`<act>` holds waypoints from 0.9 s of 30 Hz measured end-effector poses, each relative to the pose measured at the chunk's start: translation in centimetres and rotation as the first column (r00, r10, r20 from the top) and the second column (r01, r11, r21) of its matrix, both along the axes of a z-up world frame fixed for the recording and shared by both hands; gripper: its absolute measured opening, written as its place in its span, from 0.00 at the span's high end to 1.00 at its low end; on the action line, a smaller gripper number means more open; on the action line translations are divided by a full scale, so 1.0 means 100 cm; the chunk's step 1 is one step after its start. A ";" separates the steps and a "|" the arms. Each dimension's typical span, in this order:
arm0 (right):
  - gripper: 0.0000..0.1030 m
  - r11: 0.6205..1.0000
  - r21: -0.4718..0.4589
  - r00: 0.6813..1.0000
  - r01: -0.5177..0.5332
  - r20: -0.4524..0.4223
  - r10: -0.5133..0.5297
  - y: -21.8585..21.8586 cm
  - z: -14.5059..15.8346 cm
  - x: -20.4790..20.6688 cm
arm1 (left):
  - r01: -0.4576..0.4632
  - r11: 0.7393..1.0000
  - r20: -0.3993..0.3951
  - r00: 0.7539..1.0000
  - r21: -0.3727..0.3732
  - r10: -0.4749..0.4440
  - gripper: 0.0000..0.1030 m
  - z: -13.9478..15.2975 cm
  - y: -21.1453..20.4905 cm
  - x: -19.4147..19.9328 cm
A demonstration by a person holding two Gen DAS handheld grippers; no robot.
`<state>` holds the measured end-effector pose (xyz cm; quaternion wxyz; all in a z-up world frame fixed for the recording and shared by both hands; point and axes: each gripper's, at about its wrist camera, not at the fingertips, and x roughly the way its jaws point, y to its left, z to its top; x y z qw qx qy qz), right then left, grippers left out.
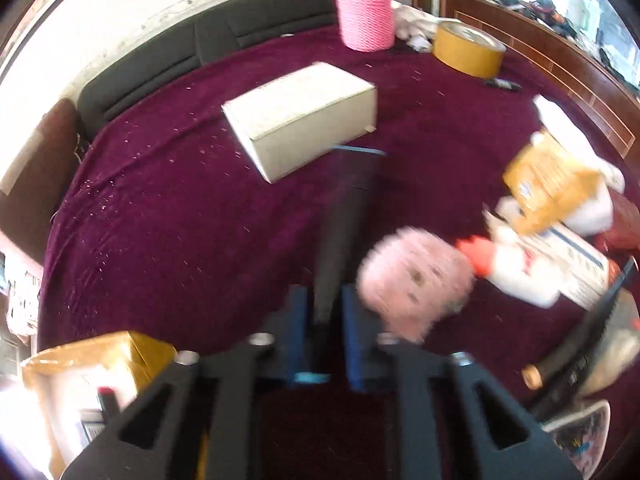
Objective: Organize objects
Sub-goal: 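Grasp the black marker with teal cap using the left gripper, then carry the teal-capped marker to the tray with the left gripper while the right gripper grasps the pink plush ball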
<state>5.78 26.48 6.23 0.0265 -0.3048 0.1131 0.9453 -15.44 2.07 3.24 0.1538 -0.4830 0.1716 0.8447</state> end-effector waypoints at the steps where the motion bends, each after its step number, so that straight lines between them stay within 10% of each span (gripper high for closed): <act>1: 0.00 1.000 0.006 1.000 -0.003 0.000 0.003 -0.001 0.000 0.000 | 0.007 1.000 0.011 1.000 0.006 -0.007 0.89 0.000 0.000 0.006; 7: 0.00 1.000 0.008 1.000 -0.015 0.004 0.015 -0.004 -0.001 -0.001 | 0.009 0.999 0.052 0.999 0.046 -0.012 0.88 0.002 0.006 0.032; 16: 0.00 1.000 -0.004 1.000 -0.010 0.023 0.010 -0.004 -0.003 -0.003 | -0.012 0.998 -0.112 0.994 -0.066 0.005 0.82 -0.003 0.036 0.016; 27: 0.00 1.000 -0.022 0.997 0.007 0.071 -0.005 0.001 -0.010 -0.009 | -0.045 0.982 -0.121 0.990 0.181 0.068 0.89 0.048 -0.019 0.080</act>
